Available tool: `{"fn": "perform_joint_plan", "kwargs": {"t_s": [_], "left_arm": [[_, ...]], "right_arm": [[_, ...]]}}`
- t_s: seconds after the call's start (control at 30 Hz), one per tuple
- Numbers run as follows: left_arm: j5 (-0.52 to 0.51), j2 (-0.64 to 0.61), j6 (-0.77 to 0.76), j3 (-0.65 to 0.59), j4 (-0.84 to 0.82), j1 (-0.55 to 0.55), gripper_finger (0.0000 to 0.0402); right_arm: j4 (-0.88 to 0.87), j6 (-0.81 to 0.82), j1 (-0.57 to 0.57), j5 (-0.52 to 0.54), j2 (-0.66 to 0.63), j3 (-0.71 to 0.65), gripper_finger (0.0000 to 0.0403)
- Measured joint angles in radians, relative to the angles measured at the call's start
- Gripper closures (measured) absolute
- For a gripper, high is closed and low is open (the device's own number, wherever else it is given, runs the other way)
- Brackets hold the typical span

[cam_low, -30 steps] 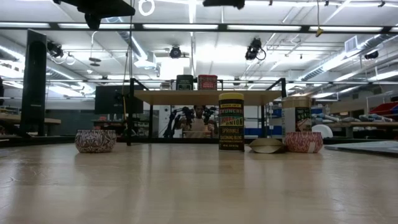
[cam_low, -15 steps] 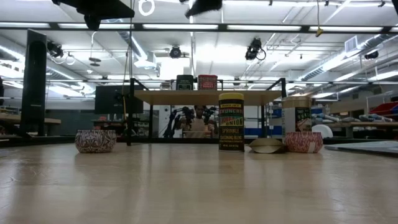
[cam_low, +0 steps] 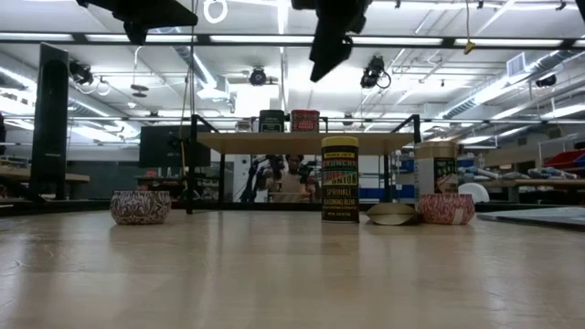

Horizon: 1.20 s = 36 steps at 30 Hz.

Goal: Shelf spices
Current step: Put the yellow seasoning bottle on the shelf

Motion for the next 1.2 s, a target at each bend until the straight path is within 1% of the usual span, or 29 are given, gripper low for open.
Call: {"fn": "perform_joint_plan", "kwargs": {"t_s": [0.2,0.37,0.6,1.0,1.2], "left_arm": [[0.0,0.0,-0.001,0.0,0.0,0.0,0.0401],[0.0,0.0,-0.004,0.0,-0.001,0.0,0.0401],[0.0,0.0,-0.004,0.0,-0.001,0.0,0.0401],[0.0,0.0,-0.004,0.0,-0.003,0.0,0.0401],[0.0,0.0,-0.004,0.0,-0.003,0.0,0.0401]], "right_arm": [[-0.021,-0.018,-0.015,-0.05,0.0,-0.072,0.0078],[-0.019,-0.022,-0.027,-0.053,0.0,-0.123,0.0078],[0.032,-0.026,-0.037,-0.075,0.0,-0.199,0.0078],[0.154,-0.003,-0.038,-0.074,0.0,-0.299,0.0078],[0.185,0.009,-0.038,-0.069,0.0,-0.345,0.0078]]}}
